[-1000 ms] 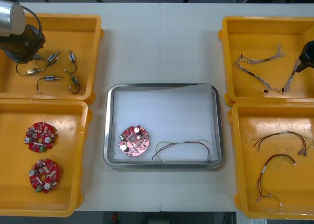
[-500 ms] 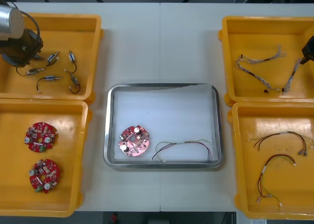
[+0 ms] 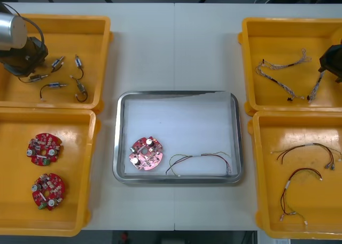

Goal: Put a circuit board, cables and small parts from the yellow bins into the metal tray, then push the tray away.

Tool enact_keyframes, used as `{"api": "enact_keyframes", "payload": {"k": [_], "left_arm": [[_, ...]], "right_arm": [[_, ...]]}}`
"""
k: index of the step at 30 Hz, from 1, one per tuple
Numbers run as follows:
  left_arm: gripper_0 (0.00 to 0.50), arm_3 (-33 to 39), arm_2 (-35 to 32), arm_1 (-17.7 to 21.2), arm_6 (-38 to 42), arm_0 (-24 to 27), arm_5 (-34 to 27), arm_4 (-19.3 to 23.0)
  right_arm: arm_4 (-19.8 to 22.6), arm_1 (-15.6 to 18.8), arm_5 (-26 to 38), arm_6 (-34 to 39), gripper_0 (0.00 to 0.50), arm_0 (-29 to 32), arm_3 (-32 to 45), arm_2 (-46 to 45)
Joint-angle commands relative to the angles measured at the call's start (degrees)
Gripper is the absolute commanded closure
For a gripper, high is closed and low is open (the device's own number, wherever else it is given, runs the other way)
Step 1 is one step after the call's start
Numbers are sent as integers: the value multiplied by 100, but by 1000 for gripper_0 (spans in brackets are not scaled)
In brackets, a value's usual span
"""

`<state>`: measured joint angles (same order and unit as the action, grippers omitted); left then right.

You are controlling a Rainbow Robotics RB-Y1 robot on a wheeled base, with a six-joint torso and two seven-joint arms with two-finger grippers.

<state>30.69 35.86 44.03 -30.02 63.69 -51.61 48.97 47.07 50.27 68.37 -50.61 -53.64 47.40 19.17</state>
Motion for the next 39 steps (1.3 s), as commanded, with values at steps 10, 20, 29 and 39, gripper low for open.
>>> {"api": "enact_keyframes", "payload": {"k": [10,20,29,39], "left_arm": [[500,-11,448,53,-531,-67,266,209],[500,455,404,440,-654,162,-481,385],[500,1404,-141,870,-733,232,-1615,447],[500,2538,-554,1125,-724,232,-2678,640]], "right_arm": [[-75,-272,-649,-441,0,-261,-460,430],[-22,-325,-684,-538,0,-103,-478,439],[-5,-351,-755,-643,451,-23,-478,447],[22,-343,-755,-836,500,-15,-478,439]]}}
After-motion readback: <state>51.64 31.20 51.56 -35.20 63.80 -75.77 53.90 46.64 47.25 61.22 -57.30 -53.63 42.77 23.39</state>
